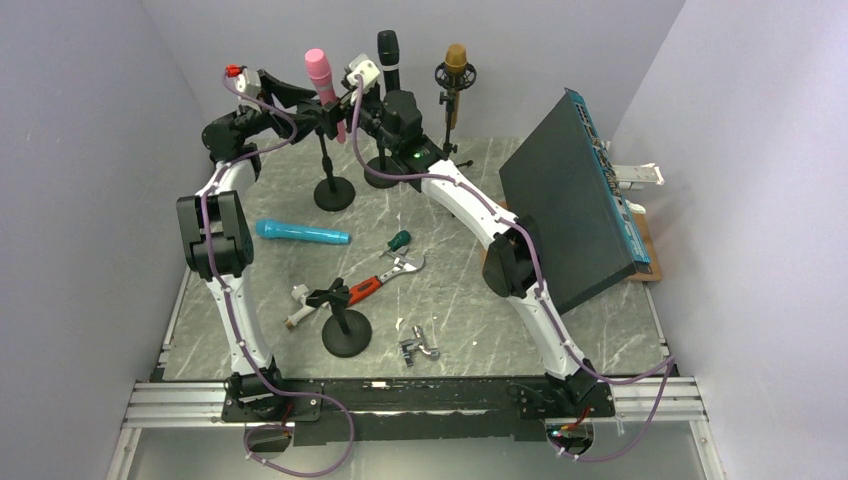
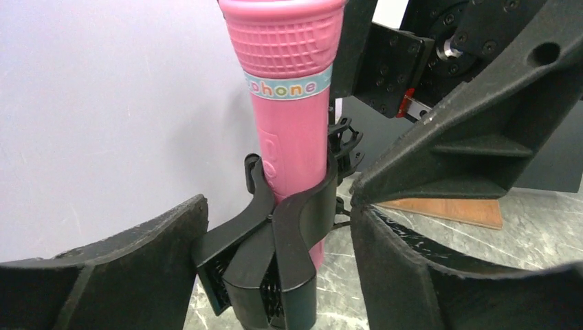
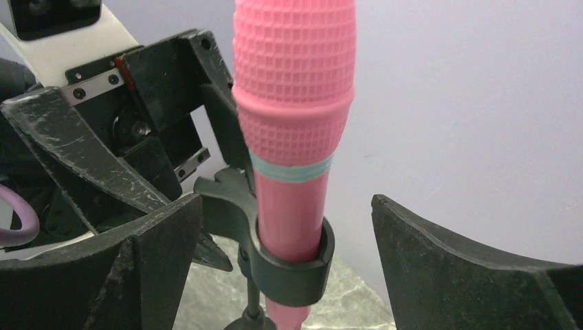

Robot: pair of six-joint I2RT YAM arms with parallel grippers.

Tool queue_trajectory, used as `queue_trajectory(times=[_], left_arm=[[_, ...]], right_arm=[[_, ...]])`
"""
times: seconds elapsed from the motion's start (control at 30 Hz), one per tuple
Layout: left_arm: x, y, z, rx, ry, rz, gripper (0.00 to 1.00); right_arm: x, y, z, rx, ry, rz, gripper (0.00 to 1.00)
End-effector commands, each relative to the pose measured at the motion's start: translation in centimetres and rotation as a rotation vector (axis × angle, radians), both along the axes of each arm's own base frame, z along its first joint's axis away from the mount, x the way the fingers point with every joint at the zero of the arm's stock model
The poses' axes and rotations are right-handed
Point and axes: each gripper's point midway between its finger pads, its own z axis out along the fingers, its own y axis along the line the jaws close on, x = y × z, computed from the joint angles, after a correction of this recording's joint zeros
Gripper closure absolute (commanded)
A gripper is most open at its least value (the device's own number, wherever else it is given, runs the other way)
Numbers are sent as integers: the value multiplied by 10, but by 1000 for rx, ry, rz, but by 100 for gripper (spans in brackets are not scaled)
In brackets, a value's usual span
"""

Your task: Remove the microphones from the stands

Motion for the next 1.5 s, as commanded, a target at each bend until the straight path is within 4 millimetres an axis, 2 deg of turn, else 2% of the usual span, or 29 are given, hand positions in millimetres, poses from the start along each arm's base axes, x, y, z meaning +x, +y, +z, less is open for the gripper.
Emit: queue_trajectory(times=[0.0, 0.07, 0.17, 0.63, 0.7, 0.87, 0.97, 1.0, 1.07, 1.1, 1.13, 1.17, 1.2, 1.47], left_arm=[[-10, -6, 30, 14, -104, -3, 29], [-11, -6, 31, 18, -103, -4, 38], [-12, -7, 29, 18, -93, -9, 45], [-25, -21, 13, 13, -35, -50, 60], [-29, -22, 14, 10, -34, -61, 65], [-36, -27, 14, 9, -27, -71, 67], [-37, -27, 13, 12, -14, -75, 67], [-37, -28, 12, 11, -8, -77, 64], [-38, -28, 12, 10, -3, -83, 51], [-39, -28, 11, 12, -4, -87, 47], [-40, -28, 10, 15, -5, -91, 44], [-39, -28, 7, 20, 1, -96, 40], [-39, -28, 6, 29, 9, -102, 37], [-41, -21, 3, 64, 28, -115, 23]], right_arm=[[-1, -5, 43, 106, -87, -26, 7], [1, -5, 46, 120, -90, -31, 8], [1, -4, 45, 129, -91, -30, 9], [0, -8, 61, 181, -110, -47, 12], [1, -10, 61, 185, -112, -58, 12], [4, -10, 63, 194, -124, -72, 18], [1, -10, 67, 189, -139, -79, 30], [0, -10, 69, 186, -146, -81, 35], [-2, -8, 70, 181, -155, -70, 50], [-2, -8, 69, 177, -155, -69, 62], [-2, -10, 70, 173, -159, -76, 81], [-1, -10, 69, 170, -158, -82, 92], [0, -11, 68, 164, -158, -87, 99], [-1, -12, 67, 141, -165, -89, 100]])
